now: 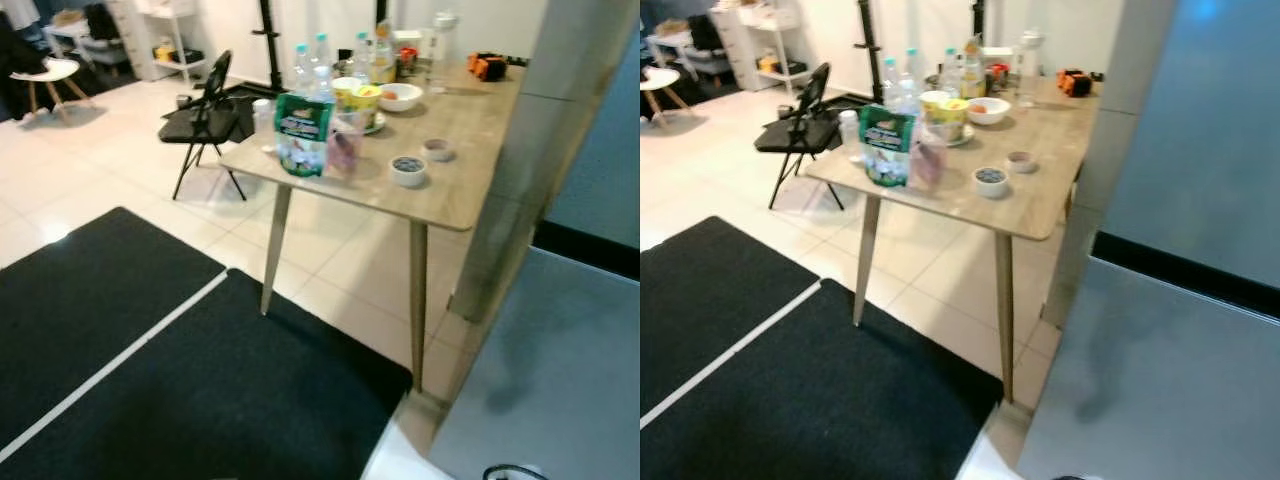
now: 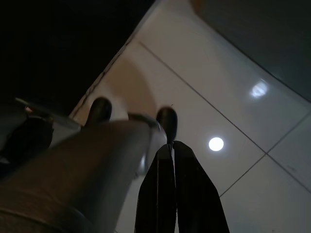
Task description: Restocking fridge
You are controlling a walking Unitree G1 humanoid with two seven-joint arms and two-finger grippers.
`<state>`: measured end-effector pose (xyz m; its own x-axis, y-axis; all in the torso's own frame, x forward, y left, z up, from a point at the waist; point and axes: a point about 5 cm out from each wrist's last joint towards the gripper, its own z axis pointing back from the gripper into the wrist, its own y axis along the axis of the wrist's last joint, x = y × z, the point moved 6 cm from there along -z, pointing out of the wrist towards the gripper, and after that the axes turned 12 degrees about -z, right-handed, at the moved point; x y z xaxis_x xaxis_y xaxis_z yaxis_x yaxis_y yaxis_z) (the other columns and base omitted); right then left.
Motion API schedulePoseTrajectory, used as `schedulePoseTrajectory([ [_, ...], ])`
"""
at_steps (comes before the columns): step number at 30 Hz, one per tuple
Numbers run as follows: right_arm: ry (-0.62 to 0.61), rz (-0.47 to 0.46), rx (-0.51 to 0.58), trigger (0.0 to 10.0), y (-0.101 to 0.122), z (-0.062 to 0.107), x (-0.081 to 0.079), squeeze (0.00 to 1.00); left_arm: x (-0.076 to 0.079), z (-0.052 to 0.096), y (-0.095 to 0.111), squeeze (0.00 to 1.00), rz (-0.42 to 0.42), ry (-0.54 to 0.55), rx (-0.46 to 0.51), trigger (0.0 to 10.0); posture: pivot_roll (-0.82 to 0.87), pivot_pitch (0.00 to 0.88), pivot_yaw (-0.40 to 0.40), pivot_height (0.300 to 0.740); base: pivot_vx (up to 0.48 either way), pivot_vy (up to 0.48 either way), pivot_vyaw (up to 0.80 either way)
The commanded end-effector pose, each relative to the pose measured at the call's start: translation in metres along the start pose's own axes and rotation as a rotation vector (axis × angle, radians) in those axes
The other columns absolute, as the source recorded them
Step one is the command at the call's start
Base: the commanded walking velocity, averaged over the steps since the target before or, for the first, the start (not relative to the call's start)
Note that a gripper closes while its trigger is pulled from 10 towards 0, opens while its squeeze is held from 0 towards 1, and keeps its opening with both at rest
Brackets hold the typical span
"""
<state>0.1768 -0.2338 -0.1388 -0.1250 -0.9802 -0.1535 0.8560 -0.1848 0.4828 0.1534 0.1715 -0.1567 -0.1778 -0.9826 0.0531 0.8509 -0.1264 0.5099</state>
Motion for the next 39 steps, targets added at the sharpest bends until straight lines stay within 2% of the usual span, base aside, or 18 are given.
schedulePoseTrajectory([
  [1, -0.011, 0.001, -0.008, 10.0, -0.0021, 0.0009, 0.0033, 0.00, 0.0024, 0.0017, -0.0112, 0.00, 0.006, -0.003, -0.034, 10.0, -0.06, 0.058, -0.006, 0.740, 0.000, 0.000, 0.76],
  [26, 0.001, 0.010, -0.004, 10.0, 0.0002, 0.0004, 0.0012, 0.00, 0.0015, -0.0001, -0.0027, 0.00, 0.019, -0.009, -0.016, 10.0, -0.07, 0.021, -0.005, 0.740, 0.000, 0.000, 0.76],
  [33, -0.067, 0.041, -0.010, 10.0, 0.0004, 0.0007, 0.0091, 0.00, 0.0022, -0.0001, -0.0036, 0.00, 0.029, -0.010, -0.018, 10.0, -0.07, 0.029, -0.006, 0.740, 0.000, 0.000, 0.00],
  [39, -0.064, 0.035, -0.012, 10.0, -0.0012, 0.0010, 0.0093, 0.00, 0.0012, 0.0004, -0.0074, 0.00, 0.038, -0.001, -0.035, 10.0, -0.07, 0.031, -0.005, 0.740, 0.000, 0.000, 0.00],
])
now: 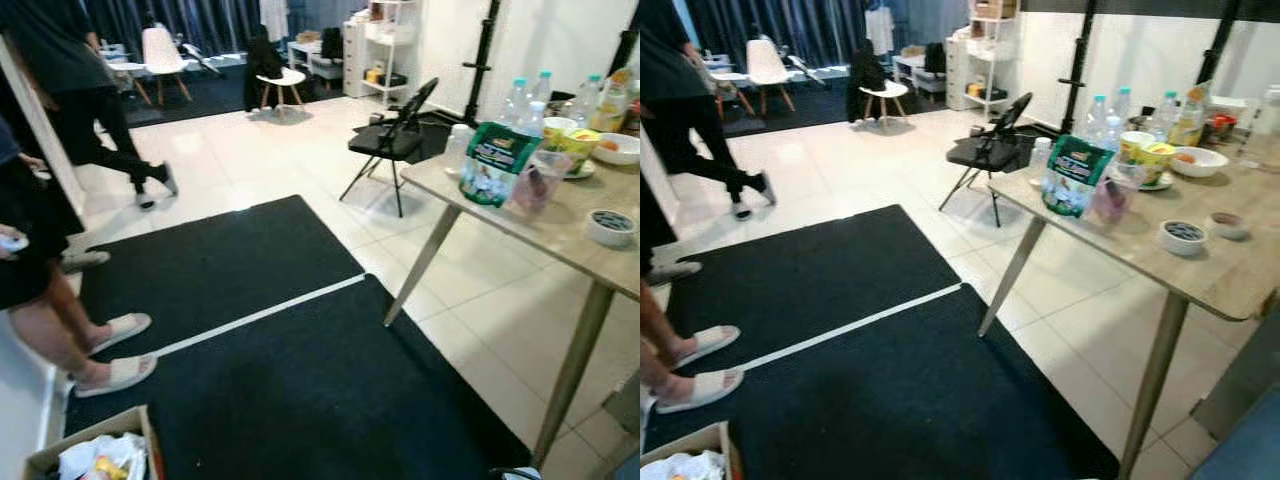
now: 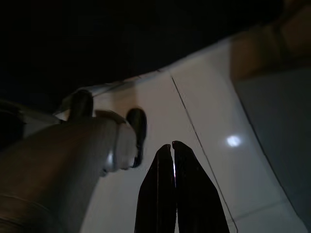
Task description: Restocking fridge
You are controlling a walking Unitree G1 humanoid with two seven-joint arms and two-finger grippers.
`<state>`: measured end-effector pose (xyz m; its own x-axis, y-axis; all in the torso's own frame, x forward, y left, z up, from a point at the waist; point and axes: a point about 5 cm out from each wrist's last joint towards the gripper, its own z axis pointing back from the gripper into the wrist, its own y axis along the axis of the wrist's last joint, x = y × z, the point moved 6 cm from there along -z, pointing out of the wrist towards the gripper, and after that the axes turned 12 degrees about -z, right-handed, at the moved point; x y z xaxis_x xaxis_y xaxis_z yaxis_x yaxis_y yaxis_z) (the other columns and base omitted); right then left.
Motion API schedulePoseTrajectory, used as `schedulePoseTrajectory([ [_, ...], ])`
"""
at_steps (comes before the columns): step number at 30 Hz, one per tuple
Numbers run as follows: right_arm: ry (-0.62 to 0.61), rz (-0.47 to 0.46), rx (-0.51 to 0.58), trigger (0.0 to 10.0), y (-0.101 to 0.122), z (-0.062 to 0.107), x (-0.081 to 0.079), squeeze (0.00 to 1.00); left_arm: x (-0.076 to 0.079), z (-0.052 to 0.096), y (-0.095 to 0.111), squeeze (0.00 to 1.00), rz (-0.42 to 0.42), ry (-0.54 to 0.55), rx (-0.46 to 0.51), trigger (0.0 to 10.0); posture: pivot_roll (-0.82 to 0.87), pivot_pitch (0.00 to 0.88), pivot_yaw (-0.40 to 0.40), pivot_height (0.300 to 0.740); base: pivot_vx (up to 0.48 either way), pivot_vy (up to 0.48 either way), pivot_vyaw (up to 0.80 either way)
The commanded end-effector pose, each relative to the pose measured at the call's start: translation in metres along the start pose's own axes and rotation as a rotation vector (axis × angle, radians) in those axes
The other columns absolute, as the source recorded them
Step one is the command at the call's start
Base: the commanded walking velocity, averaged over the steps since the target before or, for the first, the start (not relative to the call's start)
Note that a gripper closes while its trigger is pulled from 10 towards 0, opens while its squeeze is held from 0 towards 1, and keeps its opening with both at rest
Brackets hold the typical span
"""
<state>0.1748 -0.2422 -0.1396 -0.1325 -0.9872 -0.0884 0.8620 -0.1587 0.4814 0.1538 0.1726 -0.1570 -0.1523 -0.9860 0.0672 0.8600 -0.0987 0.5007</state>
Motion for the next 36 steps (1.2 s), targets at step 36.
schedulePoseTrajectory([
  [36, 0.008, 0.006, -0.010, 10.0, -0.0020, 0.0002, -0.0005, 0.00, 0.0034, 0.0004, -0.0116, 0.00, -0.037, 0.014, -0.051, 10.0, -0.08, 0.040, -0.009, 0.740, -0.226, 0.000, 0.00],
])
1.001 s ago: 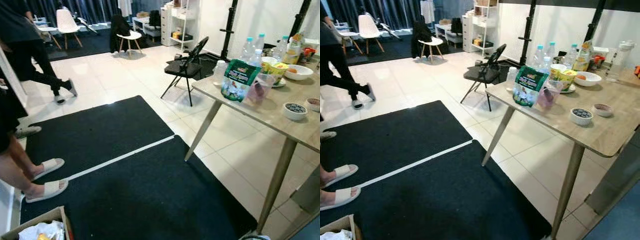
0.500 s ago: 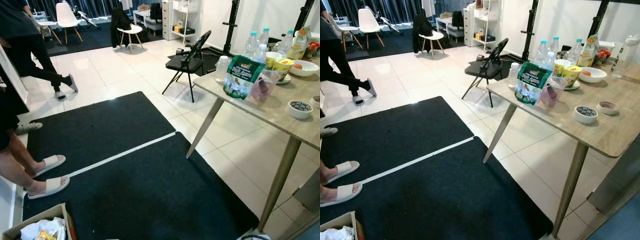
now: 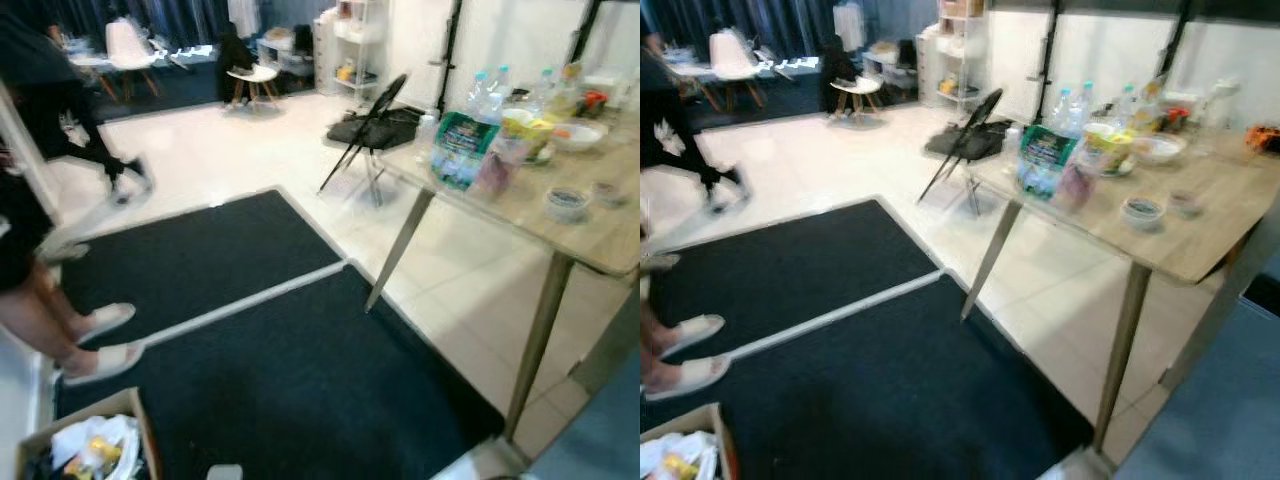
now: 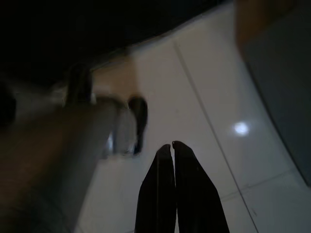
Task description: Restocking fridge
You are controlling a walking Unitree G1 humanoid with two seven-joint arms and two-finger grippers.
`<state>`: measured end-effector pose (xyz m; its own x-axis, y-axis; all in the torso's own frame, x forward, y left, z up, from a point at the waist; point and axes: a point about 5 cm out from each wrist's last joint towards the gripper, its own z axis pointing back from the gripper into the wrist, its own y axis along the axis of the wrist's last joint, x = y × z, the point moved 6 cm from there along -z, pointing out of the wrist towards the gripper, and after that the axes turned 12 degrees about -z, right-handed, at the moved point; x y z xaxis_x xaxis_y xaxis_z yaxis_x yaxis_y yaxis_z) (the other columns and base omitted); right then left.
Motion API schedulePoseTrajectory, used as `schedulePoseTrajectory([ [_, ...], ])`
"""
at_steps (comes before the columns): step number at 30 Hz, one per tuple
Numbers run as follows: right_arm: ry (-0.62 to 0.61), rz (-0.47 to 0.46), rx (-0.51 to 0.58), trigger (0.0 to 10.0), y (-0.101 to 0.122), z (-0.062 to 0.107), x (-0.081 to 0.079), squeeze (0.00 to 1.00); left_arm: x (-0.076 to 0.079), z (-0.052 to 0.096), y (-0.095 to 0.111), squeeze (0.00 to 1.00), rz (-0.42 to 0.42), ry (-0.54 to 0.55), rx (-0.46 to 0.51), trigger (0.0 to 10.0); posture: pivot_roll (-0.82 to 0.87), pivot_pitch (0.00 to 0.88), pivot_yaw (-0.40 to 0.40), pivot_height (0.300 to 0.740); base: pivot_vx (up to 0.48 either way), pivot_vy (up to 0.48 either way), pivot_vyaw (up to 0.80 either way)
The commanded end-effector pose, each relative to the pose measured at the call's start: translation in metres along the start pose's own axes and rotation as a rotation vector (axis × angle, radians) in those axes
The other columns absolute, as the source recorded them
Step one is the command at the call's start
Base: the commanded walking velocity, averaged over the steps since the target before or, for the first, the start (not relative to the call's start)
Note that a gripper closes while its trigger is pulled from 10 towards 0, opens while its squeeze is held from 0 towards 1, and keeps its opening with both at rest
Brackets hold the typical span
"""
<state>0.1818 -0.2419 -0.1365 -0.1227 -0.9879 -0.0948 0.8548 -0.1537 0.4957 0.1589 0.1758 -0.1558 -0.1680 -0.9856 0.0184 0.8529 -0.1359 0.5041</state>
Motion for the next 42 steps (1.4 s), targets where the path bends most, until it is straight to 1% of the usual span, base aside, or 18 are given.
schedulePoseTrajectory([
  [1, 0.002, 0.002, -0.025, 10.0, -0.0092, 0.0011, 0.0005, 0.00, 0.0079, 0.0017, -0.0159, 0.00, -0.001, -0.022, -0.053, 10.0, -0.08, 0.040, -0.009, 0.740, -0.322, 0.000, 0.00],
  [6, 0.024, 0.010, -0.004, 10.0, -0.0050, 0.0012, -0.0015, 0.00, 0.0085, 0.0015, -0.0156, 0.00, -0.002, -0.022, -0.052, 10.0, -0.08, 0.040, -0.010, 0.740, -0.319, 0.000, 0.00],
  [10, 0.045, 0.011, -0.002, 10.0, -0.0035, 0.0013, -0.0033, 0.00, 0.0087, 0.0015, -0.0157, 0.00, 0.001, -0.021, -0.052, 10.0, -0.08, 0.040, -0.010, 0.740, -0.313, 0.000, 0.79],
  [22, 0.062, 0.022, -0.011, 10.0, -0.0052, 0.0009, -0.0069, 0.00, 0.0071, 0.0015, -0.0149, 0.00, 0.011, -0.013, -0.048, 10.0, -0.08, 0.039, -0.010, 0.740, 0.000, 0.000, 0.78],
  [26, 0.035, 0.020, -0.009, 10.0, -0.0053, 0.0007, -0.0042, 0.00, 0.0068, 0.0014, -0.0146, 0.00, 0.013, -0.013, -0.048, 10.0, -0.08, 0.039, -0.009, 0.740, 0.000, 0.000, 0.00],
  [42, 0.043, 0.027, -0.013, 10.0, -0.0067, 0.0007, -0.0057, 0.00, 0.0066, 0.0013, -0.0125, 0.00, -0.004, -0.021, -0.040, 10.0, -0.08, 0.040, -0.006, 0.740, 0.000, 0.000, 0.00],
])
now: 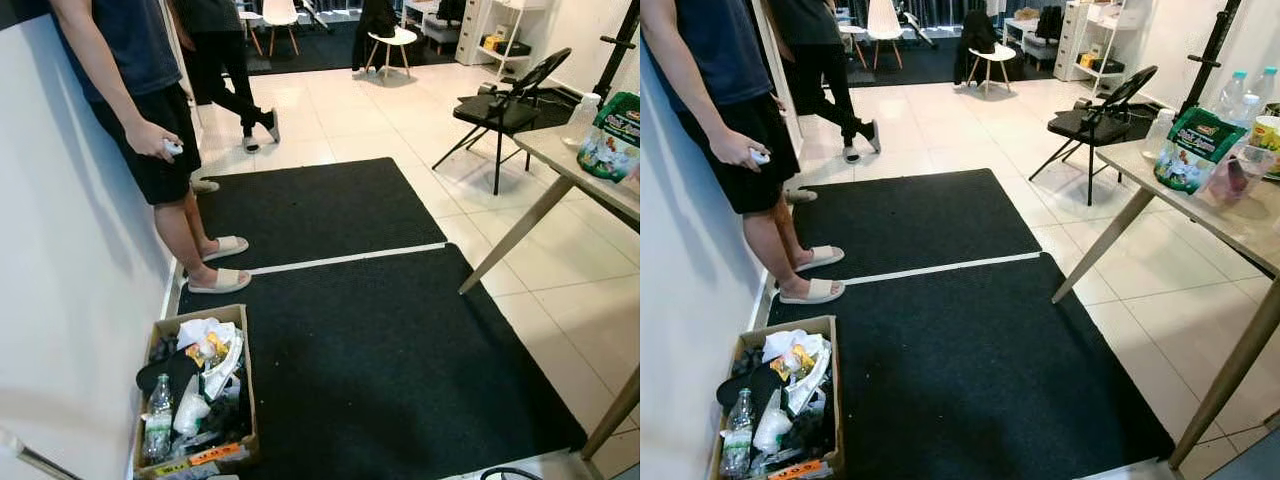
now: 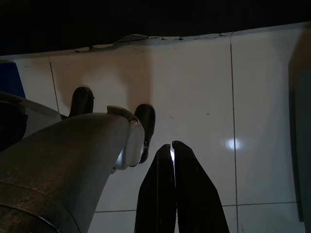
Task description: Restocking fridge
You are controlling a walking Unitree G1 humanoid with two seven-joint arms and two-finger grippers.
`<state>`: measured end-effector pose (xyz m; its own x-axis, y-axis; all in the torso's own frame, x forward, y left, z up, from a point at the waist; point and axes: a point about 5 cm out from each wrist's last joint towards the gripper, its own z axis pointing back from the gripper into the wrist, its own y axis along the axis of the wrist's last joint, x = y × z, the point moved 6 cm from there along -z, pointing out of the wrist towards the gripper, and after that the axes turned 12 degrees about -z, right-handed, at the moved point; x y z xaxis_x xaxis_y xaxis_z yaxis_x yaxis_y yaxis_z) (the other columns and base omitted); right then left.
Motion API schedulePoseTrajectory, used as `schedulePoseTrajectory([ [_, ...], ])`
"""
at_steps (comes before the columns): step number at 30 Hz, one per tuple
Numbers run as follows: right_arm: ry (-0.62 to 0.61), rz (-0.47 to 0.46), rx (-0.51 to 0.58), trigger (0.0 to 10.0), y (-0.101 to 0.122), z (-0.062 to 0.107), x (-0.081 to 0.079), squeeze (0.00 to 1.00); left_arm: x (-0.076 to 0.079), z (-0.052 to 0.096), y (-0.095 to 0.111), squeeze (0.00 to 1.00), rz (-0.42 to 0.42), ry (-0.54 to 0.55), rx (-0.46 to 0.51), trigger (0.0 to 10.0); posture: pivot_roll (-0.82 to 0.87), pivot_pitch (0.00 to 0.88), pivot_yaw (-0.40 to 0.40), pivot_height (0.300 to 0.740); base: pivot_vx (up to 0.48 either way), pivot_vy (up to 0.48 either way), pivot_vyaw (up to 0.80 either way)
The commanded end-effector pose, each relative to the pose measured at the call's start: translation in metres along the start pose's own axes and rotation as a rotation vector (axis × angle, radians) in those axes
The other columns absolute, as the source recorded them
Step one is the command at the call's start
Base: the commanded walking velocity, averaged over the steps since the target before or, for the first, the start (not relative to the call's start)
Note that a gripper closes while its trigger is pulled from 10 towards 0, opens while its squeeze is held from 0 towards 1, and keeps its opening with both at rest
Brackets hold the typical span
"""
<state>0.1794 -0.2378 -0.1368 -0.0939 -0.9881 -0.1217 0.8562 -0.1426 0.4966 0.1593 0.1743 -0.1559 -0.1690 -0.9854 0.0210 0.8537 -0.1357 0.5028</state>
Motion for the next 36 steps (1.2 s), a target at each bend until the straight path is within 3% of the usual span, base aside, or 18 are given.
schedulePoseTrajectory([
  [1, 0.005, 0.015, -0.013, 10.0, -0.0038, -0.0002, -0.0020, 0.00, 0.0053, 0.0017, -0.0130, 0.00, -0.004, -0.019, -0.039, 10.0, -0.08, 0.040, -0.006, 0.740, 0.000, 0.000, 0.00],
  [36, 0.012, 0.003, -0.010, 10.0, -0.0033, -0.0005, -0.0033, 0.00, 0.0051, 0.0019, -0.0127, 0.00, -0.024, -0.027, -0.038, 10.0, -0.08, 0.037, -0.008, 0.740, 0.302, 0.000, 0.00],
])
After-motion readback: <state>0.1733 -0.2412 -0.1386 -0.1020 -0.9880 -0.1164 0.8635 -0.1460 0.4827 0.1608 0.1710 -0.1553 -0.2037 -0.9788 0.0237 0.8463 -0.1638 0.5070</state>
